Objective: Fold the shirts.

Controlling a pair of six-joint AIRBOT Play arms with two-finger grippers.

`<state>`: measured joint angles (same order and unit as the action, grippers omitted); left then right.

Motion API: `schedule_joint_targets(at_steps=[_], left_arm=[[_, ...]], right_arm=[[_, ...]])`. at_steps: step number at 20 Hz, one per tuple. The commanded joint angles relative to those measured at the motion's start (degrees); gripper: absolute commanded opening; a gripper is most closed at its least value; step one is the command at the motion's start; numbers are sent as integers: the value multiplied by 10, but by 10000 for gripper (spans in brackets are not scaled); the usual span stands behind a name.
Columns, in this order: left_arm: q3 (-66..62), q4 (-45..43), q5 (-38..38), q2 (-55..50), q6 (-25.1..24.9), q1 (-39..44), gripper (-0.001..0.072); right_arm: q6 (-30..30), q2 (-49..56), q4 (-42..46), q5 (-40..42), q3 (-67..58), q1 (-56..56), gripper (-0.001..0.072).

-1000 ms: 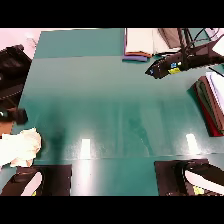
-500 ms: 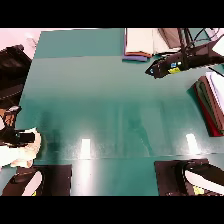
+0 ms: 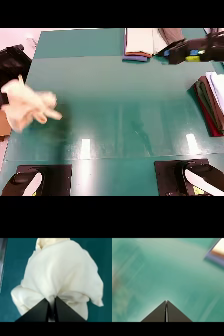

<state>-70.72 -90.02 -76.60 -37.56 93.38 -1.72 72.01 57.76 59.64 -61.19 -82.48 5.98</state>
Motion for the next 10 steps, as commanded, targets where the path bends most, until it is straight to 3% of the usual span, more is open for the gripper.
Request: schedule_joint_targets(at_steps=[1, 5, 10], left_arm=[[-102, 38, 83, -1, 44, 108, 23], [-108, 65, 135, -55, 71, 232, 23], [-108, 65, 147, -222, 68, 408, 24]], right_arm=[[0, -44, -1, 42, 0, -45, 15], [17, -48, -1, 16, -20, -107, 15], [17, 13, -1, -75, -117, -132, 16]])
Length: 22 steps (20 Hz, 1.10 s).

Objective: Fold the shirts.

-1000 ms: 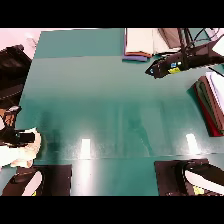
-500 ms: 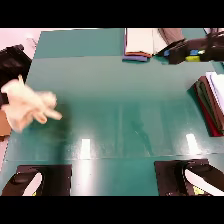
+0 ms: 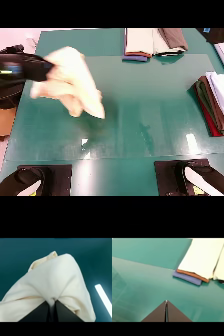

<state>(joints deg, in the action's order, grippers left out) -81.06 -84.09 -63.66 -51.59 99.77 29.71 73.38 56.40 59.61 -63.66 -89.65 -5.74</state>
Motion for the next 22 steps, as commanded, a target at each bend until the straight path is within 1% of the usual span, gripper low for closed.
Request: schedule_joint_targets(at_steps=[1, 2, 3, 4, 5, 6, 8, 10, 12, 14, 16, 18, 22], left_arm=[[-5, 6, 20, -117, -5, 125, 26], [-5, 6, 30, -153, -26, 155, 27], [-5, 6, 43, -182, -35, 174, 30], [-5, 7, 66, -205, -45, 187, 188], [-5, 6, 86, -217, -47, 188, 489], [-5, 0, 100, -221, -47, 180, 551], [-10, -8, 96, -218, -38, 133, 552], [-10, -7, 64, -218, -38, 63, 552], [7, 15, 41, -222, -38, -3, 552], [46, 49, 55, -227, -38, -50, 552], [87, 88, 88, -243, -43, -76, 551], [108, 118, 115, -281, -48, -79, 551], [108, 238, 153, -378, -91, -79, 551]], right_arm=[[3, 39, -1, -66, -61, -15, 15], [3, 49, -1, -80, -73, -15, 15], [12, 59, -1, -88, -81, -15, 15], [25, 64, -1, -89, -83, -15, 16], [27, 66, -1, -88, -80, -15, 15], [27, 64, -1, -89, -76, -15, 15], [27, 54, 1, -90, -57, -15, 15], [26, 35, 2, -86, -21, -15, 15], [26, 12, 2, -71, 25, -15, 15], [26, -7, 1, -52, 70, -15, 15], [27, -22, -1, -36, 113, -15, 16], [27, -29, -1, -34, 143, -15, 16], [27, -29, -26, -38, 175, -15, 15]])
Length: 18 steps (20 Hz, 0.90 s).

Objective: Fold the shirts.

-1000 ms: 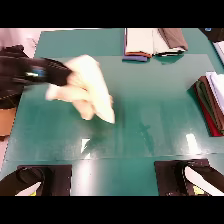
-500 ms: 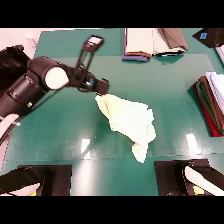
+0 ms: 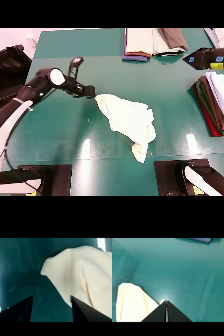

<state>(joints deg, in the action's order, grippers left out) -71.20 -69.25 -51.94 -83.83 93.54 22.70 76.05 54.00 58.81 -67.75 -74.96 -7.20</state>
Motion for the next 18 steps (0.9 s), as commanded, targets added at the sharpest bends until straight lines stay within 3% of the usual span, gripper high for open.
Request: schedule_joint_targets(at_steps=[1, 5, 6, 8, 9, 13, 16, 17, 18], left_arm=[[9, 125, 48, -75, -43, -9, 551], [8, 200, 97, -107, -85, -9, 548], [7, 199, 103, -107, -86, -10, 407], [-7, 191, 96, -106, -86, -16, 58], [-19, 182, 83, -105, -87, -20, 27], [-57, 117, 58, -88, -87, -24, 27], [-58, 92, 57, -76, -87, -24, 27], [-58, 89, 53, -75, -87, -24, 27], [-58, 85, 45, -75, -87, -24, 27]], right_arm=[[0, -4, -24, 3, 35, 0, 16], [0, 0, -21, -9, 36, 0, 15], [0, 0, -17, -17, 36, 0, 15], [0, 0, 15, -54, 36, 0, 16], [0, 0, 38, -77, 37, 0, 16], [0, 22, 62, -181, 54, 0, 16], [0, 23, -7, -147, 157, 17, 19], [0, 23, -24, -122, 195, 30, 87], [0, 23, -36, -91, 235, 48, 275]])
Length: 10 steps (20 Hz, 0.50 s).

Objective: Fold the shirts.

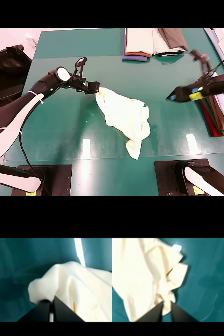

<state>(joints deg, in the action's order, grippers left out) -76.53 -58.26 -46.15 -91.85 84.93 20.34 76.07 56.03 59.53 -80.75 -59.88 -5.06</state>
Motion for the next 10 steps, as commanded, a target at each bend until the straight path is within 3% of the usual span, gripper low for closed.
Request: schedule_joint_targets(at_steps=[1, 4, 6, 9, 10], left_arm=[[-5, -25, -17, 5, -1, -1, 27], [-5, -25, -18, 5, -1, -1, 27], [-5, -25, -21, 5, -1, -1, 27], [-5, -25, -28, 5, -1, -1, 27], [-5, -25, -30, 5, -1, -1, 27]], right_arm=[[0, 4, -56, 70, 118, 44, 337], [0, 40, -89, 128, 176, 105, 352], [0, 80, -90, 149, 184, 145, 470], [0, 129, -90, 184, 183, 185, 460], [0, 137, -90, 196, 183, 193, 399]])
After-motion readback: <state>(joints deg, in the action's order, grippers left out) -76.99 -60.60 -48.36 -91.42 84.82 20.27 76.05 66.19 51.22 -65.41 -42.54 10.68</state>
